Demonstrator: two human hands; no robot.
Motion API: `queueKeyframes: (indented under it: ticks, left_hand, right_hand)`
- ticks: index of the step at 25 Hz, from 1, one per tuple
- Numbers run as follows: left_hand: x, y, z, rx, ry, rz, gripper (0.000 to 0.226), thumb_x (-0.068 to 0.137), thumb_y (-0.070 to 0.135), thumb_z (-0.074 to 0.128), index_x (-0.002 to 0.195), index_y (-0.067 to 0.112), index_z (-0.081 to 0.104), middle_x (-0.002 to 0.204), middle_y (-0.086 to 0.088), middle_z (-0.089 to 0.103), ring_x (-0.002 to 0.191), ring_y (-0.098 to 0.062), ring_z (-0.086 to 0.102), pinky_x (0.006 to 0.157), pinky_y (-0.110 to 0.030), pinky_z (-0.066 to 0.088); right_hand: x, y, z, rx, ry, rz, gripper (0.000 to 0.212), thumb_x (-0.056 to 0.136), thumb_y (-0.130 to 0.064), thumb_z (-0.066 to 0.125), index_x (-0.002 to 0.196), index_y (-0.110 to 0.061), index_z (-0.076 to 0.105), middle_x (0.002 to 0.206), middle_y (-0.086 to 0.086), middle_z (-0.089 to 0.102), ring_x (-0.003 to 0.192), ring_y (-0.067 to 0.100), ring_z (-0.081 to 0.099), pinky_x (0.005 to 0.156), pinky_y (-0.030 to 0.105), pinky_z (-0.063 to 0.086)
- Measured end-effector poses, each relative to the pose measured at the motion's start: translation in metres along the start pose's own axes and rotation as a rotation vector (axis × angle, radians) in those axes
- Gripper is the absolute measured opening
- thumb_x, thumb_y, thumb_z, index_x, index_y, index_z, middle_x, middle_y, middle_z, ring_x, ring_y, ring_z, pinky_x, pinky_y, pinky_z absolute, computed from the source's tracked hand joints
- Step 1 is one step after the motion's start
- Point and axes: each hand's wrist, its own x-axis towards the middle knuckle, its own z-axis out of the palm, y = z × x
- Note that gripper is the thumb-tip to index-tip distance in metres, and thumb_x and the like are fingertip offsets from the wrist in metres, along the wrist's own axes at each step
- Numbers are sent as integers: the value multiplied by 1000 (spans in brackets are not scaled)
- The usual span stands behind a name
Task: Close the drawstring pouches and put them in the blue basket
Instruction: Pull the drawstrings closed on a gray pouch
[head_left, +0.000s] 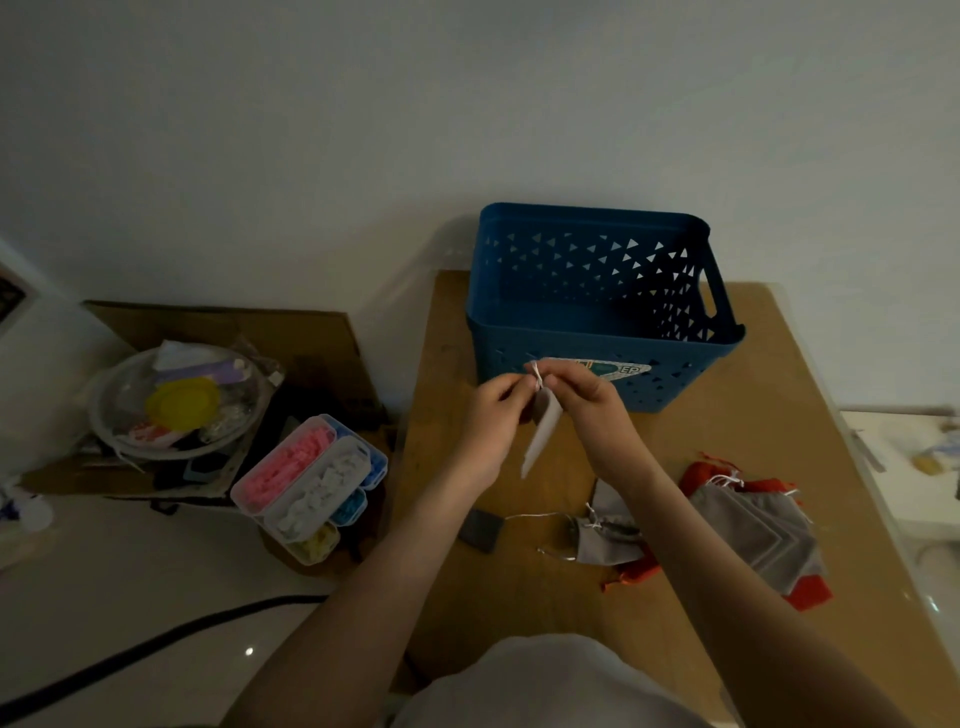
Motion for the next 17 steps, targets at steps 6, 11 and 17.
queueKeyframes:
  ticks: [6, 11, 17]
  left_hand:
    - [1, 7, -14, 92, -88, 3, 13, 94, 23, 56, 90, 13, 63, 79, 1, 62, 73, -4, 59, 65, -10, 46]
    - [3, 13, -25, 178, -127, -20, 11, 94, 21, 56, 91, 13, 64, 74, 5, 59, 68, -2, 54, 61, -10, 41]
    - [5, 11, -27, -35, -178, -94, 6, 93, 18, 58, 92, 16, 63, 76, 4, 60, 62, -5, 47, 54, -16, 37]
  right_hand:
    - [5, -2, 2, -238, -78, -91, 24, 95, -2, 51, 102, -19, 65, 100, 10, 67, 92, 19, 66, 79, 28, 55]
    - [3, -3, 7, -194, -43, -112, 11, 95, 0, 50, 97, -7, 58, 83, 11, 63, 74, 18, 61, 68, 29, 51]
    - [4, -8, -1, -501, -32, -113, 20, 97, -5, 48, 109, -17, 58, 84, -10, 60, 73, -4, 56, 71, 14, 46]
